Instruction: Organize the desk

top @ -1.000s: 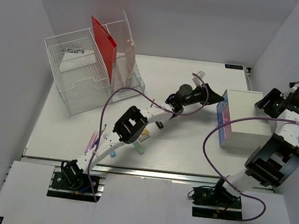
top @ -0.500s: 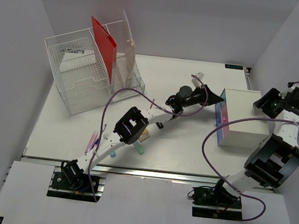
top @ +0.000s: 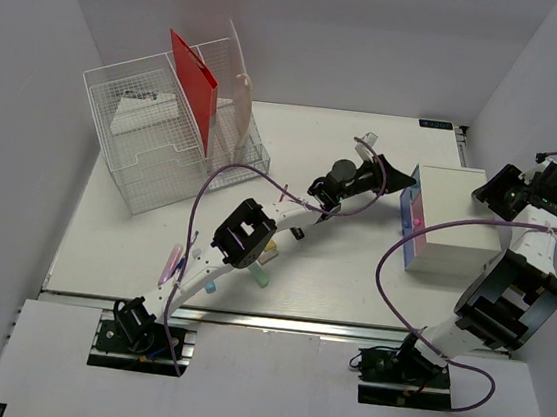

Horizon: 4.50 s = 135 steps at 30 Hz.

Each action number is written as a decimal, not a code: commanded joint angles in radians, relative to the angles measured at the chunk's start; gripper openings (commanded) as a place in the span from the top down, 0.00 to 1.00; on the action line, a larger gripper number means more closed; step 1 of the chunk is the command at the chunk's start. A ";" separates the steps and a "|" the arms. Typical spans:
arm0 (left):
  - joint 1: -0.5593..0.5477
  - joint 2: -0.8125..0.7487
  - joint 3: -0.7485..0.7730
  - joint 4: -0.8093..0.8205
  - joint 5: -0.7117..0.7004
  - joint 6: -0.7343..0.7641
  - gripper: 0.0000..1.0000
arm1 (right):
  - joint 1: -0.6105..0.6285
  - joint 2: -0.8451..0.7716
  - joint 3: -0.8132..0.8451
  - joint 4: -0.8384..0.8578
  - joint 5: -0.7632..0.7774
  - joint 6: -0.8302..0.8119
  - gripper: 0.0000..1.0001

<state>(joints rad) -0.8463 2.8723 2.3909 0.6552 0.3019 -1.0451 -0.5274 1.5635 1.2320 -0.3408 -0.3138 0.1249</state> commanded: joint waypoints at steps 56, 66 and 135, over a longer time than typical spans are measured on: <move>0.087 -0.231 -0.349 0.201 0.057 -0.021 0.97 | 0.018 -0.014 -0.012 -0.101 0.050 -0.010 0.52; 0.153 -0.389 -0.599 0.222 0.155 0.005 1.00 | 0.018 0.001 0.067 -0.139 0.140 -0.019 0.53; 0.263 -2.136 -1.446 -1.744 -0.854 0.022 0.02 | 1.538 0.377 0.081 0.085 0.599 0.087 0.14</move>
<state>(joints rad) -0.5850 0.7582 0.9386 -1.0855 -0.5140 -1.0218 1.0115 1.9316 1.2694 -0.3119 0.2493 0.2543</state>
